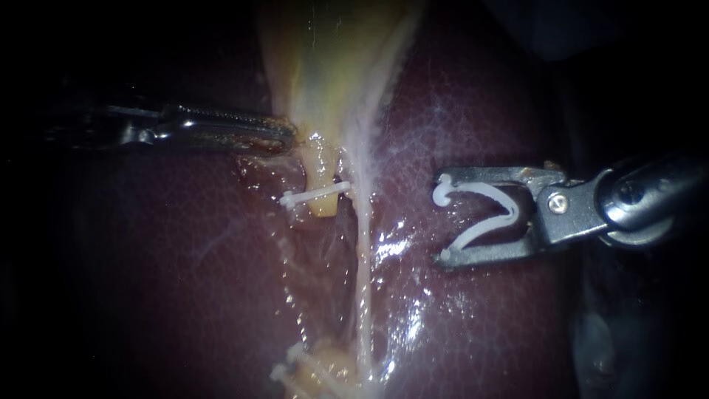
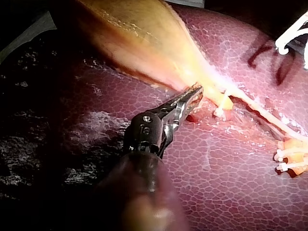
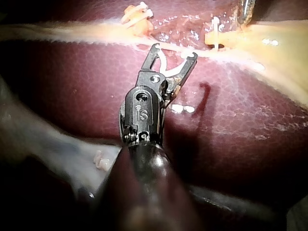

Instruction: Clipping first clip right tube

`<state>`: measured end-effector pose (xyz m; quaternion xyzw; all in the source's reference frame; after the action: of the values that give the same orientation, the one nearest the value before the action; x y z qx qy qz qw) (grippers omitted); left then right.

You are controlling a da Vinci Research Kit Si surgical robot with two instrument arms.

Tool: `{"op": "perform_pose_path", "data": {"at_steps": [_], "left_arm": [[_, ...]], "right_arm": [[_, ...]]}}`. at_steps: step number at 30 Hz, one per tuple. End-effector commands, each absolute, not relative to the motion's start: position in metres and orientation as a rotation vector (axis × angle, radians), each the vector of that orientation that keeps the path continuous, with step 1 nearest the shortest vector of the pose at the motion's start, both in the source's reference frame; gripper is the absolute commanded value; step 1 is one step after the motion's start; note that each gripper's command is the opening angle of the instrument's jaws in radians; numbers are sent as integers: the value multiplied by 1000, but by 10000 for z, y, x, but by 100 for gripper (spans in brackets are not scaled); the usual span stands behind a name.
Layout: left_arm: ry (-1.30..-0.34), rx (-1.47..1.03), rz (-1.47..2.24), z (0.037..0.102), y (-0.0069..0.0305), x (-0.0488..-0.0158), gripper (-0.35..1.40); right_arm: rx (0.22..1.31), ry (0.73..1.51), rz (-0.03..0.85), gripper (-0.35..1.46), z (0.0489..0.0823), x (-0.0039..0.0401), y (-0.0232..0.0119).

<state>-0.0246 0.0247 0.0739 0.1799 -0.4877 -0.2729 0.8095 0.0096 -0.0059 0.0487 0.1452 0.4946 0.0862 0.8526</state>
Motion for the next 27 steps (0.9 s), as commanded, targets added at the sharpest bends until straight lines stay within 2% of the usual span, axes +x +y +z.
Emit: {"op": "perform_pose_path", "data": {"at_steps": [1, 5, 15, 27], "left_arm": [[-1047, 385, -586, 738, 246, -245, -35], [-1082, 387, -599, 729, 250, -242, -35], [-1147, 358, -667, 657, 279, -213, -35], [-1143, 348, -673, 671, 287, -209, -35]], "right_arm": [[306, 1041, 181, 50, 487, 96, -59], [308, 1042, 180, 50, 487, 96, -59], [308, 1042, 180, 50, 487, 96, -59], [370, 1052, 230, 50, 491, 100, -67]]}}
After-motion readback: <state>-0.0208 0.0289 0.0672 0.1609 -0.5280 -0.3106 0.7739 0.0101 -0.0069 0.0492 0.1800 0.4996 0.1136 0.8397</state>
